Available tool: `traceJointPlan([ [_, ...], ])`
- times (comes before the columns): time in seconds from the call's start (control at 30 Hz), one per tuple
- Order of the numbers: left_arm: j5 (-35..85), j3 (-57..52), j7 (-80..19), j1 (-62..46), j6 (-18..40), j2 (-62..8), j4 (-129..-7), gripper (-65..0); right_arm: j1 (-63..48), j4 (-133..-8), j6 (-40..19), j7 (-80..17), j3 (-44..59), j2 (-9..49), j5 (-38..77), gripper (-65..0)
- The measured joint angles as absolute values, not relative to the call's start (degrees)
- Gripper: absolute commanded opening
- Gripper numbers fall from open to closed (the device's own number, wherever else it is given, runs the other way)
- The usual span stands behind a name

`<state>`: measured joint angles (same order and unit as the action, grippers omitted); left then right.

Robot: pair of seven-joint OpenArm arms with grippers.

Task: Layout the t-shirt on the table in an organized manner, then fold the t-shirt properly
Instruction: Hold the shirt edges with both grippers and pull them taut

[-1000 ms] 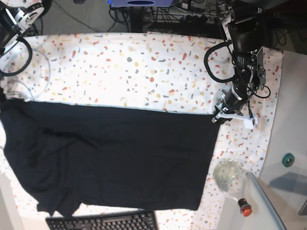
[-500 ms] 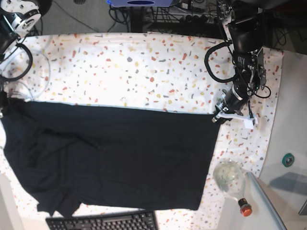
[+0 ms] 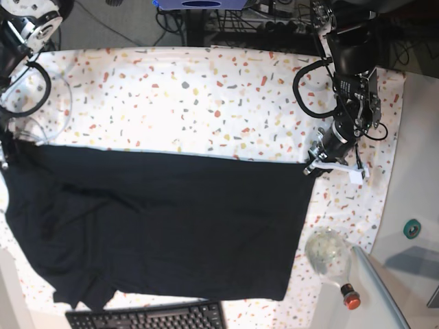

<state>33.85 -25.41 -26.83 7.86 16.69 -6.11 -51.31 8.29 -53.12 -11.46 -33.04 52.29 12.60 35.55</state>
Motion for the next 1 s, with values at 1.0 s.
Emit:
traceJointPlan([
  [1.0,33.69,-25.3,-27.46,8.05,16.47,-7.66,-51.37,-65.0,-8.95,-74.7,1.06,-38.39,41.54,11.7,25.1,-32.4],
])
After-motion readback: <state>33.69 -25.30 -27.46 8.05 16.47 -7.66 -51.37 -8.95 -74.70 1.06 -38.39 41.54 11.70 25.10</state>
